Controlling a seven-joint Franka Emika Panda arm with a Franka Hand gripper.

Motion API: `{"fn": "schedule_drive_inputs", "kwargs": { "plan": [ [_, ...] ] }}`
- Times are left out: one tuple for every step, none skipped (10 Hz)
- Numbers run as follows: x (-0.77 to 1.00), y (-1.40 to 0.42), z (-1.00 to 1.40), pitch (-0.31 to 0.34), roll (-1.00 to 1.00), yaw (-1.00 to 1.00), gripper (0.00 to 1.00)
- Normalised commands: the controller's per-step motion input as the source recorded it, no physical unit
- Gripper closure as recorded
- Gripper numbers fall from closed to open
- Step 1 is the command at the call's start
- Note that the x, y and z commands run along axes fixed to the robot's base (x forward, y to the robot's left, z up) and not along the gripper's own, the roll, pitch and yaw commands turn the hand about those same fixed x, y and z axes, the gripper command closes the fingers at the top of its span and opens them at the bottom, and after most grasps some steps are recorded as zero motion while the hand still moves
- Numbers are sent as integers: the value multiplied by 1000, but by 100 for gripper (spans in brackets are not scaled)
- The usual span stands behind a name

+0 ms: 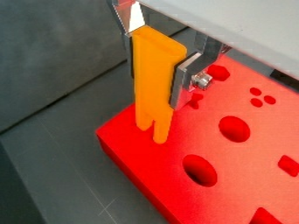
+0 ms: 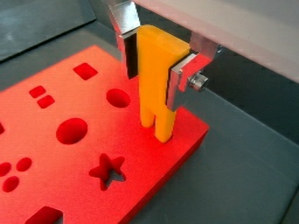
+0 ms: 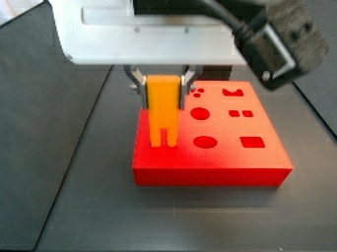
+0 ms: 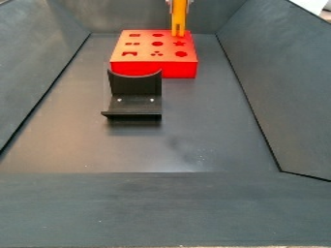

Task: Pick up the square-circle object. Move up. Rotate the square-circle object. Move to above the board. Insert the square-circle object.
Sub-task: Insert the square-circle object.

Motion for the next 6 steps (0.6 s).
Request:
{"fn": "schedule_drive_inputs", "kwargs": {
  "plan": [
    [6, 0, -357, -149, 71, 0, 100],
    [0, 0, -389, -127, 153, 37, 100],
    [0, -40, -369, -153, 123, 29, 100],
    [-34, 0, -254, -274, 0, 0, 100],
    [0, 0, -29, -86, 0, 0, 100],
    [0, 0, 0, 0, 0, 0, 100]
  ]
}}
